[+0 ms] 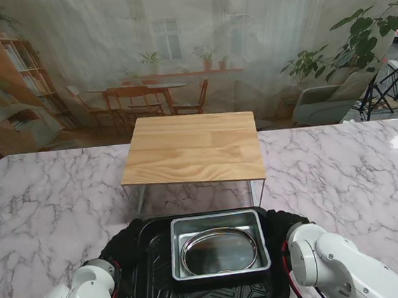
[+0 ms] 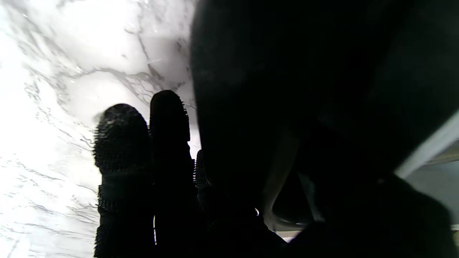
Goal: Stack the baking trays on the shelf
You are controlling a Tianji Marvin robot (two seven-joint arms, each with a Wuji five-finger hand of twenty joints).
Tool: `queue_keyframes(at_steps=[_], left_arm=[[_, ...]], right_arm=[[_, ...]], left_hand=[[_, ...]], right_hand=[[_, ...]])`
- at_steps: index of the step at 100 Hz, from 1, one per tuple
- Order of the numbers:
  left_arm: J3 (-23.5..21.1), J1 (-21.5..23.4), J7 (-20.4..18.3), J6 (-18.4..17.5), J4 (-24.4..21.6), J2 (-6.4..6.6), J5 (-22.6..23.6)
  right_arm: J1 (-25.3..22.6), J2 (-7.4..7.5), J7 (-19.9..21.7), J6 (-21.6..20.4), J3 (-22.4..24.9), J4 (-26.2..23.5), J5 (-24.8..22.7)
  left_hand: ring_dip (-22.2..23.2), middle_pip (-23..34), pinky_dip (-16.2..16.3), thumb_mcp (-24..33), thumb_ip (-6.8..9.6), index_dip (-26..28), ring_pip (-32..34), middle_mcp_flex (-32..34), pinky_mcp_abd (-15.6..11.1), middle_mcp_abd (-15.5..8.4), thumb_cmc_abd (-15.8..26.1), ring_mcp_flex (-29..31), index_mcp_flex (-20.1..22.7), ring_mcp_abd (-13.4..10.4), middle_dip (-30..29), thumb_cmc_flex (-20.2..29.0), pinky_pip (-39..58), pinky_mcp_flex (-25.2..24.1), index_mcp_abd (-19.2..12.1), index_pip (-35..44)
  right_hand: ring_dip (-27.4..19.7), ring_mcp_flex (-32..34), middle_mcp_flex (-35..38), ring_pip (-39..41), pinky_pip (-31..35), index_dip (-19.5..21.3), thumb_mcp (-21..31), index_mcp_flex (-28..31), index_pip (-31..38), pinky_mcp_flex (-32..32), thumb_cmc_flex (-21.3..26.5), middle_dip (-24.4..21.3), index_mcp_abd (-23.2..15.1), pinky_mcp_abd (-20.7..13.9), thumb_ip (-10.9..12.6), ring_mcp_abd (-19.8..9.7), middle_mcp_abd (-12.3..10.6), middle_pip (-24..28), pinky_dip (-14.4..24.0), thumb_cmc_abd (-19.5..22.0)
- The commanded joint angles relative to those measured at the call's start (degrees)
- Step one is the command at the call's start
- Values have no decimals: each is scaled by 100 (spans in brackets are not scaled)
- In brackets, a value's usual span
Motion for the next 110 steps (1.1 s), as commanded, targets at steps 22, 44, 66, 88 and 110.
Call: queue_keyframes(at_steps=[22,44,66,88,110], left_arm=[[122,42,56,85,-9,-137,-487],[133,24,46,91,-1,-135,-503],[117,19,-20,-3,25,-102,-287],[133,-41,68,-58,95,-105,-64],[170,-199,210,-72,241,-125,122]], right_arm=[[37,-30,-140,126,-242,246,338],[21,-22,6,-81,-213,261,143],[-145,-55,22,-310,-53,156,-192],[-314,-86,-44,-536,114,39,-365],[-219,-78,-160,-335,-11,111,-98]], left_hand=[[-58,331,-86,341,-72,71,396,883,-538,-264,253,160,588,141,237,432,388,194,-1773,1377],[-71,185,-127,309,-71,15,281,738,-502,-261,196,-11,589,193,223,413,258,7,-1769,1367],[158,282,-249,405,-133,-64,144,750,-516,-317,-133,79,722,188,-48,463,255,36,-1829,1364],[246,337,-353,512,-166,-53,181,902,-533,-341,-141,181,992,150,13,481,314,141,-1886,1482],[270,265,-402,564,-186,-54,198,1064,-576,-334,-153,253,1198,109,99,459,351,220,-1896,1552]], right_hand=[[78,1180,1379,840,772,-372,1545,708,1000,893,1736,295,-1957,-249,-746,-110,-110,471,8,-233],[204,-371,760,629,346,-551,448,531,1039,-992,593,321,-2196,-188,22,-218,-420,196,473,510],[136,-1448,233,211,-145,-614,-68,477,762,-2080,-445,160,-2094,-251,142,-253,-425,-106,675,491],[-203,-2184,2,-703,-859,-560,-129,546,642,-2842,-359,-16,-2219,-141,181,-208,-435,-347,675,366],[-192,-531,715,-332,-493,-407,554,542,829,-1302,590,16,-3235,-15,121,-34,-385,-92,681,355]])
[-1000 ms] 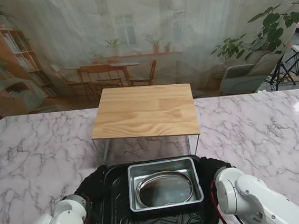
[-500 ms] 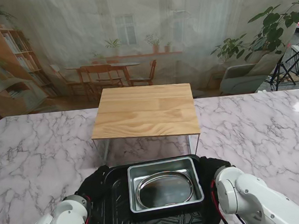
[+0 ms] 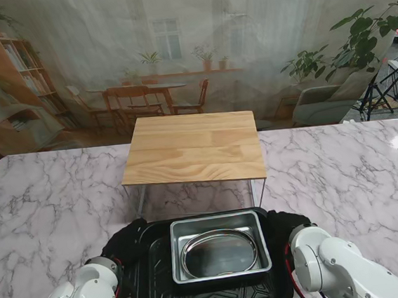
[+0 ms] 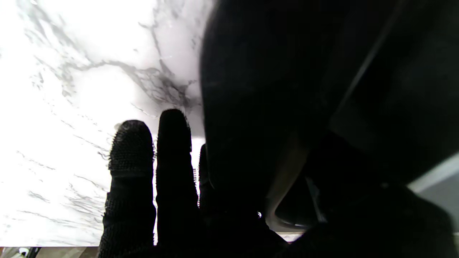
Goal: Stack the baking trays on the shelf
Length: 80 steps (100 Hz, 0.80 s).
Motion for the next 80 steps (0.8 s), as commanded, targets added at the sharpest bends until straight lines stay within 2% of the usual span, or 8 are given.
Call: queue_keyframes(at_steps=[1,15,23,33,41,52,63,80], left_arm=[[62,-65,-47,-47,79,-41,51],[92,-151,-18,-44,133,-47,78],[98,-156,-22,-63,133,-46,71],[0,-65,-190,-124,32,-20,-74],[-136,73,-480,-126,-144,26,-235],[-283,252,-834,-20,-392,97,-291],[-287,288,-1048,164,-488,159,35],[-105,180,-1012,330,-382,169,357]], right_arm=[[-1,-41,50,76,-184,86,176],[149,-31,-52,317,-385,177,397],[198,-31,-109,399,-455,211,462],[229,-27,-125,474,-498,224,521],[234,-29,-152,507,-510,227,542],[245,-31,-170,524,-525,237,543],[272,-26,-163,552,-560,254,549],[305,-21,-150,571,-603,276,566]], left_hand=[[84,41,-92,502,-68,83,9,150,-573,-520,-81,179,580,130,90,398,214,172,-1365,683],[89,-8,-110,527,-68,67,8,183,-598,-524,-66,199,642,111,114,371,219,205,-1351,681],[76,-52,-104,511,-64,39,-19,130,-623,-522,-13,155,601,104,103,327,208,184,-1327,636],[-487,-173,209,-1077,411,-161,70,-448,-419,-45,359,-394,333,352,-223,46,-59,-241,-1241,238],[-594,-379,358,-2184,476,-309,-125,-1159,-199,339,492,-965,-161,594,-225,-301,-289,-837,-668,-322],[-742,-685,423,-2743,421,-338,-357,-1839,-81,654,577,-1564,-398,766,-293,-920,-531,-1397,98,-870],[-756,-753,471,-2812,330,-245,-324,-1891,-74,766,342,-1577,-244,785,-271,-1313,-524,-1407,471,-1031],[-515,-189,478,-1526,697,56,186,-1146,-366,350,191,-686,179,409,137,258,-89,-517,-276,-1032]], right_hand=[[88,595,277,297,280,84,769,513,189,559,825,3,-3162,96,115,110,-57,170,65,52],[127,1682,978,653,819,-63,938,617,410,1664,1303,103,-3044,62,-350,68,37,286,-423,-226],[161,2036,1235,769,1011,-106,1000,703,475,2012,1490,107,-2943,41,-415,24,79,295,-551,-301],[182,2276,1441,832,1128,-127,1030,737,502,2243,1603,99,-2831,62,-469,26,91,307,-601,-321],[176,2292,1443,806,1135,-145,1046,726,498,2260,1602,87,-2767,86,-498,46,93,280,-642,-300],[175,2284,1415,784,1143,-160,1050,711,496,2257,1613,89,-2713,93,-503,57,95,270,-674,-276],[178,2284,1412,778,1146,-170,1063,713,500,2247,1636,94,-2682,98,-504,57,98,276,-699,-277],[197,2307,1456,801,1167,-177,1128,754,527,2248,1698,132,-2626,90,-530,38,105,327,-728,-317]])
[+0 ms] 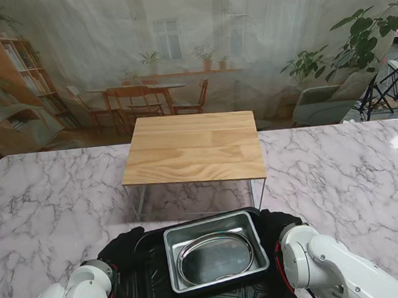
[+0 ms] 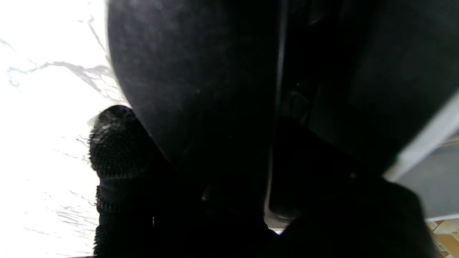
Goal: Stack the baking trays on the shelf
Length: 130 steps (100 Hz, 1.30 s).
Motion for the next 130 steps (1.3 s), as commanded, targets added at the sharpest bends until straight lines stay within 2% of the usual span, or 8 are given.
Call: queue_keyframes(at_steps=[1,10,26,62,92,98,109,130], left_arm=[[105,-60,27,30,100,-29,-86],[208,-125,221,84,185,-62,-48],[288,-220,437,57,296,-98,79],[695,-794,827,250,827,-157,450],[961,-1228,1230,294,1232,-240,505],[954,-1246,1308,254,1253,-258,494],[851,-1169,1293,172,1171,-264,365],[513,-813,1123,134,775,-245,185]], right_arm=[[-85,-24,104,24,-103,140,57],[-72,-22,107,35,-120,147,64],[-86,-34,39,10,-108,148,95],[-166,-65,-119,-96,-26,101,196],[-189,-71,-169,-65,-16,62,298],[-207,-76,-194,-62,-4,49,303],[-223,-83,-236,-31,2,38,313],[-222,-81,-234,28,-12,26,303]], left_hand=[[126,217,32,878,102,151,307,340,-521,-245,-73,386,241,81,129,425,306,386,-398,62],[702,416,-60,2230,-426,261,222,801,-639,-485,-323,933,404,14,134,570,536,791,-901,513],[774,363,-211,2728,-619,322,281,1500,-644,-714,-298,1211,652,-21,254,654,652,1079,-1345,1308],[536,215,-251,2731,-706,309,511,2631,-634,-924,-128,1369,1429,-66,640,692,829,1336,-1324,1886],[469,147,-293,2560,-687,302,513,2662,-673,-954,-2,1378,1549,-139,587,692,818,1367,-1245,1914],[370,32,-310,2276,-649,251,416,2540,-619,-827,32,1364,1458,-160,503,692,779,1293,-1190,1825],[117,110,-167,215,-124,7,228,1658,-344,-391,568,891,1089,214,-187,398,528,842,-1066,1270],[-98,-208,-22,-719,-166,-183,-66,442,-58,-38,839,-123,289,539,-425,-686,103,-132,-267,439]], right_hand=[[88,294,117,364,227,-96,777,584,184,188,866,62,-2776,-11,59,30,60,243,-69,-9],[110,353,164,415,288,-98,816,618,207,229,899,101,-2750,-28,27,3,59,295,-69,-35],[122,364,192,440,321,-100,855,659,234,239,925,109,-2713,-39,-11,4,62,307,-79,-30],[140,171,176,427,312,-139,435,695,244,-1,781,57,-2609,-10,16,-4,40,289,-98,297],[153,330,384,550,433,-197,173,753,194,142,705,19,-2325,53,65,50,62,355,-36,513],[141,372,408,548,443,-211,161,754,178,179,699,8,-2301,78,78,63,65,357,-37,523],[122,393,390,524,438,-232,155,742,155,198,706,-14,-2238,104,92,82,79,341,-48,552],[104,375,341,494,431,-256,134,709,133,192,700,-38,-2184,122,98,101,97,331,-64,583]])
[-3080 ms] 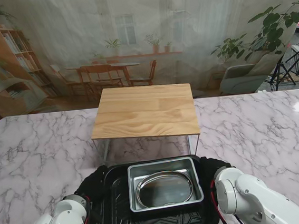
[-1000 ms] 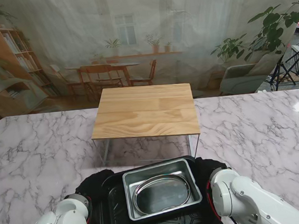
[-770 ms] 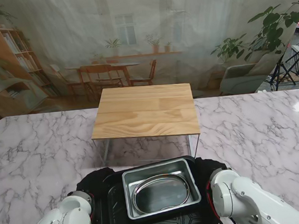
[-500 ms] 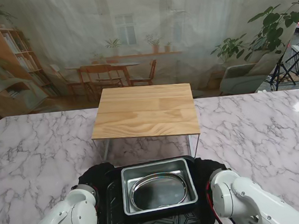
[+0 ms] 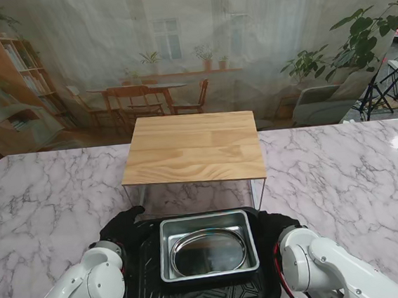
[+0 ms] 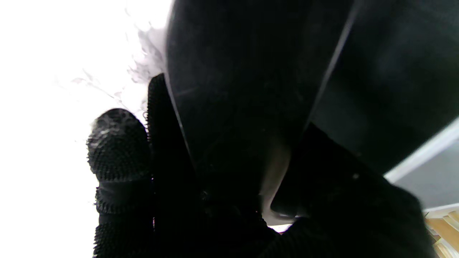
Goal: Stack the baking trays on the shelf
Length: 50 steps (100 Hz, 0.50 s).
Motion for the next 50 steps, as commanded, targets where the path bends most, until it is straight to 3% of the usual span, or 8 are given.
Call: queue_keyframes(at_steps=[1,20,33,43,50], left_arm=[[-34,115,-114,-10,-134,26,1],[-386,505,-444,-58,-586,88,-19],[-697,866,-621,-183,-915,124,79],[-949,1173,-836,-201,-1179,160,181],[-1091,1375,-948,-173,-1332,174,155]], right_arm=[[-97,-15,72,28,-63,58,18],[-92,-14,69,40,-72,67,22],[-101,-19,50,36,-58,77,26],[-109,-22,31,32,-47,85,23],[-113,-25,19,22,-39,88,20]], left_hand=[[-92,-112,128,-203,103,-62,-129,-351,-133,150,266,-283,-303,496,-100,-202,-148,-251,204,-164],[-651,-787,123,-240,29,-29,-747,-1068,259,127,503,-937,-504,618,-586,-817,-708,-846,180,-584],[-760,-804,89,-277,13,-29,-830,-1052,253,197,515,-1036,-604,688,-632,-991,-830,-901,224,-686],[-702,-708,108,-276,-4,35,-655,-1220,143,447,511,-1097,-817,749,-431,-1204,-816,-869,649,-801],[-691,-986,94,-270,2,111,-673,-1609,107,584,417,-1216,-1075,742,-504,-1297,-864,-932,1034,-894]], right_hand=[[39,214,27,457,196,-107,743,484,120,122,766,-36,-2258,105,219,169,87,210,-16,409],[33,197,-2,444,185,-122,733,474,111,108,763,-46,-2236,115,228,174,97,215,-28,413],[28,158,-33,424,161,-132,728,470,108,73,754,-57,-2231,135,234,184,102,211,-42,422],[26,123,-65,411,136,-138,727,454,103,33,746,-60,-2217,151,240,187,96,211,-51,423],[26,110,-69,407,133,-138,734,459,106,31,762,-60,-2219,155,242,195,98,213,-52,424]])
